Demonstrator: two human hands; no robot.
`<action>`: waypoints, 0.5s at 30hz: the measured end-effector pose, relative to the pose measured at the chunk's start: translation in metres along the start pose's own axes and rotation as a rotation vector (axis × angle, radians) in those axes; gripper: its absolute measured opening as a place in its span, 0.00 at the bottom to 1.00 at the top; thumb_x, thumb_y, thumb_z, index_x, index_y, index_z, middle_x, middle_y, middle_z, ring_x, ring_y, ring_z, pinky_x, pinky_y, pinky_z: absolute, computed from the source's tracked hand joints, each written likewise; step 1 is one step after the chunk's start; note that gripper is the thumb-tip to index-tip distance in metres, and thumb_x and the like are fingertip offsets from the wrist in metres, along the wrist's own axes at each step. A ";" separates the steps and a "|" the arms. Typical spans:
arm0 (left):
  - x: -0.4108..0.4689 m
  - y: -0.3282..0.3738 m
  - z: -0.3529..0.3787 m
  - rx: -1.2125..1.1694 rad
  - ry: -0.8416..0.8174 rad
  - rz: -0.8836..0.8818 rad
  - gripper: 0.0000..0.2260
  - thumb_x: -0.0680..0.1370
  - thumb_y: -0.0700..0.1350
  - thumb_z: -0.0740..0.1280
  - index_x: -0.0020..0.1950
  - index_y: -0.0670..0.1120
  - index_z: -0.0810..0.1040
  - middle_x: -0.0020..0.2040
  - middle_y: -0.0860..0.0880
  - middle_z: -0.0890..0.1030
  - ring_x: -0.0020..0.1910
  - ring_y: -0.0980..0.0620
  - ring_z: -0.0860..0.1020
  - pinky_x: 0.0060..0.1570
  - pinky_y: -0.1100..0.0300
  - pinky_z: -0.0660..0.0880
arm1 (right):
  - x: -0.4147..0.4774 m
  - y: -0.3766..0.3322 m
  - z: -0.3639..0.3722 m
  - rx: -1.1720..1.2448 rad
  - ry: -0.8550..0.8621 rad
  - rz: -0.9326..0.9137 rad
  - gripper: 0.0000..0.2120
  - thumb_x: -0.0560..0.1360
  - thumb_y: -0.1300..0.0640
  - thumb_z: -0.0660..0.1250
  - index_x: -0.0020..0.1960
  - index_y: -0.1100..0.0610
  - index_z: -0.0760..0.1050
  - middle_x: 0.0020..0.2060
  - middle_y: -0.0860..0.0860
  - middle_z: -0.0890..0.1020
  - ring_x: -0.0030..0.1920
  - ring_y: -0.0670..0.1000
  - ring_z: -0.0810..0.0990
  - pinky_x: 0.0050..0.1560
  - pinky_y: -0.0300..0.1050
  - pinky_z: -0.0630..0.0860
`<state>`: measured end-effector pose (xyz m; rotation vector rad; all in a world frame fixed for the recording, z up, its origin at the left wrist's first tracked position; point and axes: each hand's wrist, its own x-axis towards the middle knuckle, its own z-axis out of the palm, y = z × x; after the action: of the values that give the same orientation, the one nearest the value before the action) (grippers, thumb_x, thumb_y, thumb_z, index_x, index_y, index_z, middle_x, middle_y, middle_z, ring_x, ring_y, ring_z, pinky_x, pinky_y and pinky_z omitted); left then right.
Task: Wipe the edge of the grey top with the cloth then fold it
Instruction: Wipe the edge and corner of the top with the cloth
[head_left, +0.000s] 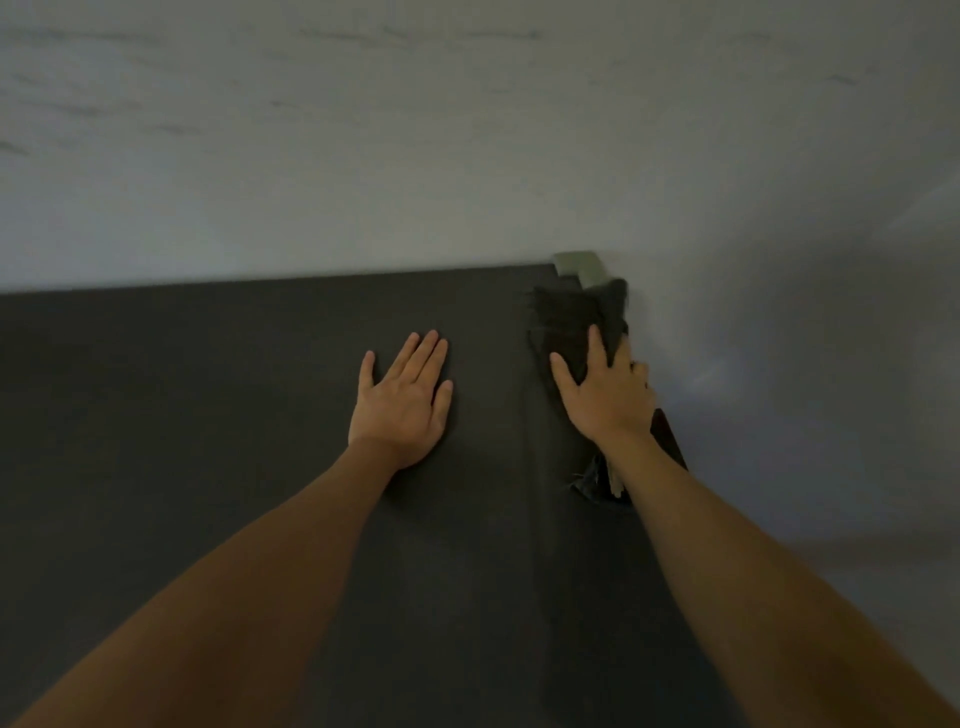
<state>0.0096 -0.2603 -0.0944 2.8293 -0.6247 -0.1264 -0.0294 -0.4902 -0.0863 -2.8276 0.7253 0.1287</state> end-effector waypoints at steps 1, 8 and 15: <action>0.000 0.000 -0.001 -0.003 -0.001 -0.002 0.24 0.79 0.55 0.44 0.75 0.52 0.48 0.78 0.55 0.50 0.76 0.57 0.46 0.73 0.43 0.42 | -0.002 0.004 -0.002 0.042 0.006 0.056 0.35 0.75 0.33 0.46 0.75 0.53 0.50 0.71 0.63 0.62 0.66 0.65 0.66 0.61 0.59 0.69; 0.001 -0.001 -0.002 -0.017 0.002 -0.011 0.24 0.79 0.54 0.45 0.75 0.51 0.48 0.78 0.55 0.50 0.76 0.57 0.46 0.73 0.43 0.42 | -0.012 0.044 -0.027 0.138 0.116 0.139 0.26 0.81 0.48 0.51 0.28 0.59 0.67 0.37 0.63 0.82 0.30 0.56 0.72 0.34 0.44 0.68; -0.001 -0.002 -0.006 -0.018 -0.011 -0.014 0.24 0.79 0.54 0.45 0.75 0.51 0.48 0.77 0.55 0.50 0.76 0.57 0.46 0.73 0.43 0.42 | -0.008 0.002 -0.093 0.578 0.439 0.068 0.18 0.80 0.48 0.52 0.37 0.54 0.72 0.30 0.47 0.73 0.33 0.49 0.73 0.38 0.39 0.67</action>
<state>0.0108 -0.2568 -0.0890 2.8184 -0.6032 -0.1491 -0.0349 -0.5096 0.0047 -2.2836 0.7847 -0.6087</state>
